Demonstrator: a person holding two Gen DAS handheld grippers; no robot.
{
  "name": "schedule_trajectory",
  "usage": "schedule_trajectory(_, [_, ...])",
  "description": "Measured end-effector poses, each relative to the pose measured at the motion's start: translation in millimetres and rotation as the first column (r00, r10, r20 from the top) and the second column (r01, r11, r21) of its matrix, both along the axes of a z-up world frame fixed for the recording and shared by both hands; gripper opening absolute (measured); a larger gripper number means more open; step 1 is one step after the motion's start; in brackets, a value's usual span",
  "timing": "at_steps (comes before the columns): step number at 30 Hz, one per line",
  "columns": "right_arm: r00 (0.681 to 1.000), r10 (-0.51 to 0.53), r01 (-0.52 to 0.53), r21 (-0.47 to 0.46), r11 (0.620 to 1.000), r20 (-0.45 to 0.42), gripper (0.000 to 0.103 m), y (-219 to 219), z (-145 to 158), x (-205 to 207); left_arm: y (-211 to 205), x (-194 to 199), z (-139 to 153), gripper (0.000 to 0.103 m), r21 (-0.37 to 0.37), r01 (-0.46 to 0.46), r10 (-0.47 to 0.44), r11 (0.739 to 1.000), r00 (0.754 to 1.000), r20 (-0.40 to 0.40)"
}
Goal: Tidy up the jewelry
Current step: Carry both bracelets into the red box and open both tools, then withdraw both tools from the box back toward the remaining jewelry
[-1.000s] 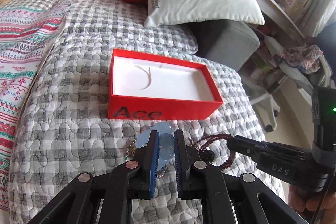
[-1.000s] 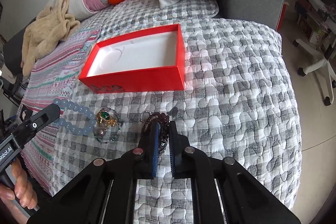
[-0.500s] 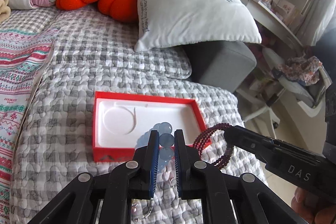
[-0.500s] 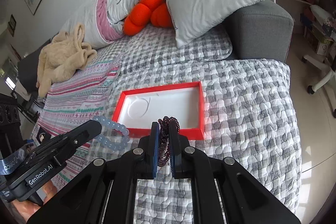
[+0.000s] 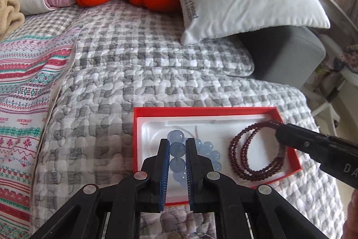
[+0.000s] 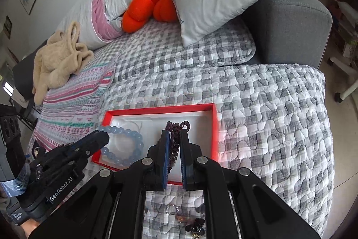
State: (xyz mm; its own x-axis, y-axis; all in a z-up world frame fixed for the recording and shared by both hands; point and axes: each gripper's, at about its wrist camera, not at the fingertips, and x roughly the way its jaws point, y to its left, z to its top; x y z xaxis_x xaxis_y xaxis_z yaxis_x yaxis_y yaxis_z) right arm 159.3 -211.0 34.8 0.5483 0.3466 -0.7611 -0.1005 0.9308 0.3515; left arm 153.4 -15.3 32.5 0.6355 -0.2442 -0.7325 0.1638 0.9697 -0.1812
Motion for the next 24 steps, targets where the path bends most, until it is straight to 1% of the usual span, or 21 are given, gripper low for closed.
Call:
schedule_trajectory(2, [1.000,-0.004,0.004,-0.025,1.000,-0.003,0.009,-1.6,-5.9,2.1,-0.9,2.7,-2.3,0.008,0.039,-0.014,0.013,0.999,1.000,0.006])
schedule_trajectory(4, [1.000,-0.004,0.004,-0.035,0.999,-0.005,0.010,-1.5,-8.7,2.8,-1.0,4.1,-3.2,0.009,0.046,-0.016,0.016,0.999,1.000,0.002])
schedule_trajectory(7, [1.000,-0.010,0.010,-0.042,0.999,0.002,0.011,-2.7,-5.1,0.4,-3.0,2.5,-1.7,0.010,0.072,-0.018,0.017,0.997,1.000,0.014])
schedule_trajectory(8, [1.000,-0.014,0.014,-0.039,0.999,0.004,0.012,-4.1,-2.1,-1.0,-4.9,0.2,-0.3,0.013,0.090,-0.017,0.015,0.996,1.000,0.021])
schedule_trajectory(10, [1.000,-0.021,0.021,-0.039,0.999,0.019,0.020,-6.9,5.2,-8.0,-6.2,-6.2,3.0,0.034,0.104,-0.011,0.008,0.995,0.999,0.031])
schedule_trajectory(11, [0.999,-0.026,0.027,-0.047,0.999,0.026,0.026,-8.3,8.9,-12.3,-6.5,-10.1,5.6,0.039,0.104,-0.009,0.005,0.995,0.999,0.035])
schedule_trajectory(12, [0.999,-0.030,0.032,-0.057,0.998,0.034,0.030,-9.7,12.4,-17.3,-6.8,-14.3,7.7,0.046,0.106,-0.006,0.002,0.994,0.999,0.039])
schedule_trajectory(14, [0.999,-0.027,0.031,-0.075,0.997,0.043,0.030,-11.2,17.4,-27.3,-8.3,-24.3,12.5,0.051,0.121,-0.003,-0.003,0.993,0.999,0.046])
schedule_trajectory(16, [0.999,-0.026,0.030,-0.096,0.995,0.045,0.030,-12.9,20.4,-37.7,-9.4,-36.0,17.5,0.065,0.135,-0.002,-0.006,0.991,0.998,0.059])
schedule_trajectory(17, [0.999,-0.026,0.031,-0.105,0.994,0.045,0.030,-13.7,21.7,-43.2,-9.7,-42.1,19.9,0.069,0.142,-0.004,-0.006,0.990,0.998,0.065])
schedule_trajectory(19, [0.999,-0.029,0.034,-0.113,0.993,0.041,0.036,-15.8,23.0,-54.7,-9.6,-53.8,23.3,0.076,0.151,-0.010,-0.001,0.988,0.997,0.074])
schedule_trajectory(20, [0.999,-0.029,0.033,-0.112,0.993,0.040,0.043,-16.8,23.4,-60.2,-9.1,-59.3,24.1,0.078,0.155,-0.014,0.002,0.988,0.997,0.074])
schedule_trajectory(21, [0.999,-0.030,0.034,-0.112,0.993,0.041,0.048,-17.6,23.8,-66.0,-8.3,-65.0,24.6,0.081,0.160,-0.020,0.009,0.987,0.997,0.074])
schedule_trajectory(22, [0.999,-0.031,0.036,-0.117,0.993,0.040,0.049,-18.1,23.8,-71.5,-7.9,-70.5,24.8,0.085,0.164,-0.028,0.016,0.986,0.997,0.074])
schedule_trajectory(24, [0.999,-0.029,0.034,-0.130,0.991,0.037,0.051,-18.5,23.2,-82.2,-7.3,-80.9,23.4,0.088,0.176,-0.034,0.022,0.984,0.997,0.068])
